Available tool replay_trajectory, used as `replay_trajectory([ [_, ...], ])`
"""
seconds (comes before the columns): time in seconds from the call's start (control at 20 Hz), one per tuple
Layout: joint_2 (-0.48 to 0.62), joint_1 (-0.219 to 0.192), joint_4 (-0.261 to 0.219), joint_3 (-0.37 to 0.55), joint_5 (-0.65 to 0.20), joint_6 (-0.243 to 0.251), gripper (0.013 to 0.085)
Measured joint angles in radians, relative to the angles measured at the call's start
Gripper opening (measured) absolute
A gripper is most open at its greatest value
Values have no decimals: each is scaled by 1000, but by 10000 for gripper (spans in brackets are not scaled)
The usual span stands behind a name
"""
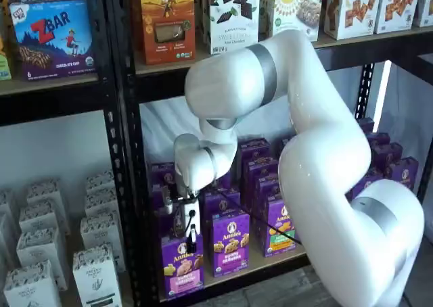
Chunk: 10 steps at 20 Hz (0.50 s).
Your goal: Pick up the purple box with a pink patch in the middle, on the bottom shelf, the first box from the left
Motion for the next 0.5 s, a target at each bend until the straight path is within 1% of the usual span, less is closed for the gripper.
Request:
replay_trajectory([
  [0.3, -55, -2, -29, 82, -28, 24, 290],
  [0.5, -108, -4, -61, 158, -56, 51, 290],
])
